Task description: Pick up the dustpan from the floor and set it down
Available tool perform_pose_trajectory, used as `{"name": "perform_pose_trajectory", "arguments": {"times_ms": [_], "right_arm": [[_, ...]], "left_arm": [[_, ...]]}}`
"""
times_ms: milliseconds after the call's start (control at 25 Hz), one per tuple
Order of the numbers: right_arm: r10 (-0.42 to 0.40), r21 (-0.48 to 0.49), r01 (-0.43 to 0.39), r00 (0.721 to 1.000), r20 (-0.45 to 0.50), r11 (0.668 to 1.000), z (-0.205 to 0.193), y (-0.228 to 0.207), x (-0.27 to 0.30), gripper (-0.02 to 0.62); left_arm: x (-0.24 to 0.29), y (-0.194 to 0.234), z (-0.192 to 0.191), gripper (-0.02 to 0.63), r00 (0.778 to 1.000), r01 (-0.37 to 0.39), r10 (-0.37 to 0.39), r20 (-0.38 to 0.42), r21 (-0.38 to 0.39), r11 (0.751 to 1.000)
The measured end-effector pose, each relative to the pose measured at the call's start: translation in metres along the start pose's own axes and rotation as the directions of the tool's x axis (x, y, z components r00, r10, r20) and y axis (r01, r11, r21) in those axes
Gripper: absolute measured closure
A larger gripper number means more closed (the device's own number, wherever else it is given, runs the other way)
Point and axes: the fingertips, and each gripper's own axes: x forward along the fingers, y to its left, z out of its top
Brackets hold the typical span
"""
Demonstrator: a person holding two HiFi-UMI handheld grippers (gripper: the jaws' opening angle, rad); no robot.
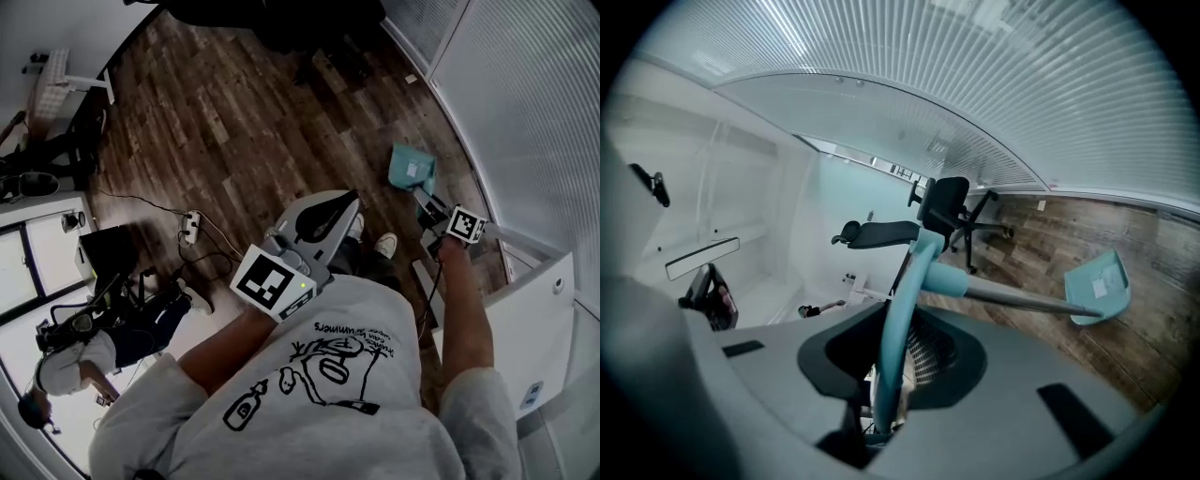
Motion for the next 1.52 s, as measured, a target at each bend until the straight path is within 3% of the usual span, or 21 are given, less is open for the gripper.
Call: {"name": "perform_pose_trajectory", "arguments": {"times_ms": [760,1520], "right_arm": [[-0.085,0.013,0.085,0.996,-0.033,0.996,-0.022,-0.049,0.006,0.540],[-0.125,0.017,0.128,0.984,-0.124,0.992,-0.077,-0.057,0.012,0.540]], "left_arm": [[0.003,0.003,-0.018,0.604,0.999,-0.023,0.022,-0.038,-0.023,0.999],[-0.004,-0.004,-0.023,0.604,0.999,-0.022,0.021,-0.044,-0.023,0.999]]}}
